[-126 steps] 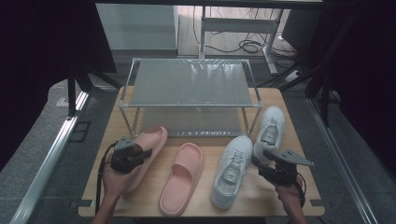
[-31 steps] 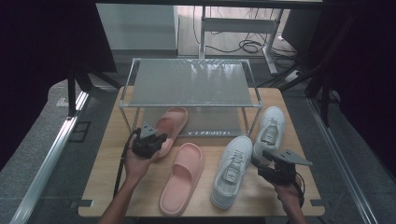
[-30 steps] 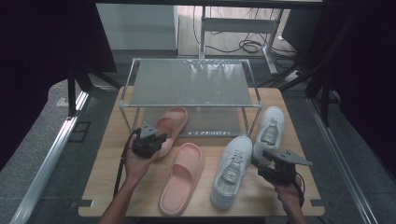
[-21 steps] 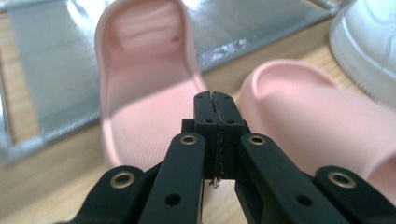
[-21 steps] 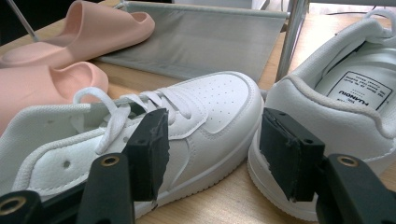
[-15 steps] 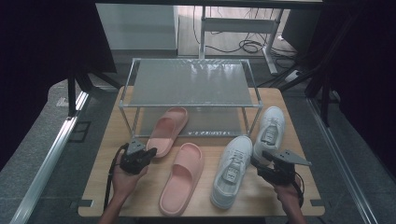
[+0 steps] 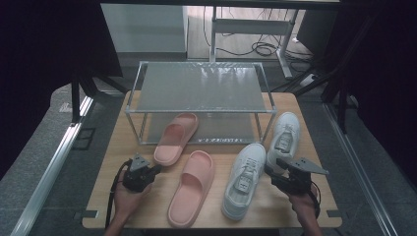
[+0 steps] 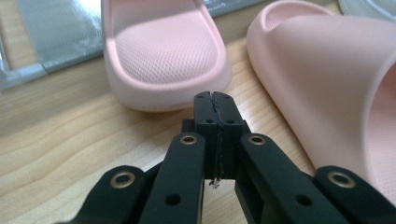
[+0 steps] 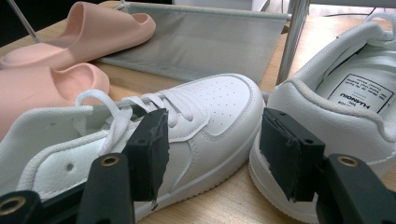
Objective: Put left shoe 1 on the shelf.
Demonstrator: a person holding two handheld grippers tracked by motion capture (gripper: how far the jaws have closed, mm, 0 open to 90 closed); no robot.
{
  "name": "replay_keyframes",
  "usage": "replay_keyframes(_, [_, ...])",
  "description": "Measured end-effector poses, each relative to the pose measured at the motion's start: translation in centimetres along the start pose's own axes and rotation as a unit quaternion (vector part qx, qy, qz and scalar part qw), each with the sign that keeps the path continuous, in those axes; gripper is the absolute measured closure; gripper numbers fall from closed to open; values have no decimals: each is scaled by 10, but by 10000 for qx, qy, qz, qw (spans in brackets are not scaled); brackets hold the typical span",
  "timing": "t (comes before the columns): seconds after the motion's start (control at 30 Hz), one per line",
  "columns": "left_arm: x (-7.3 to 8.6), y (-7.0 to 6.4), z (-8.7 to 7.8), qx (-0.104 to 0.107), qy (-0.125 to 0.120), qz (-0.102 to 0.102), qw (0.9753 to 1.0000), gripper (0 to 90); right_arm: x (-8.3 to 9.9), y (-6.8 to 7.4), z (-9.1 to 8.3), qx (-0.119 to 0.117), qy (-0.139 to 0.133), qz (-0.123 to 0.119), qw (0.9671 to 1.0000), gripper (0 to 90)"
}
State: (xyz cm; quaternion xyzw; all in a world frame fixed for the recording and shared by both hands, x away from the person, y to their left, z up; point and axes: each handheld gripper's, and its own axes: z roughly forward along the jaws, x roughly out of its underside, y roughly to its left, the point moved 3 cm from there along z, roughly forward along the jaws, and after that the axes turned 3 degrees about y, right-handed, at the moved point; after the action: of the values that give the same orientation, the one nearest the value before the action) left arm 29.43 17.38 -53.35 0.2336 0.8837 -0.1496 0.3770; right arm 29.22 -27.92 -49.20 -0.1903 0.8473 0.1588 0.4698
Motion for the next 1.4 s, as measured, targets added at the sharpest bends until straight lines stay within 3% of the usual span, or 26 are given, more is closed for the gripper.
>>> replay_keyframes(0.33, [3, -1, 13, -9, 220, 61, 9997, 900, 0, 0, 0, -5, -5, -2, 10000, 426])
replay_keyframes(0.87, [0, 3, 19, -4, 216, -18, 9998, 900, 0, 1, 1, -17, 31, -20, 10000, 424])
replay_keyframes(1.4, [-14, -5, 36, 76, 315, 84, 9994, 900, -1, 0, 0, -14, -1, -14, 10000, 424])
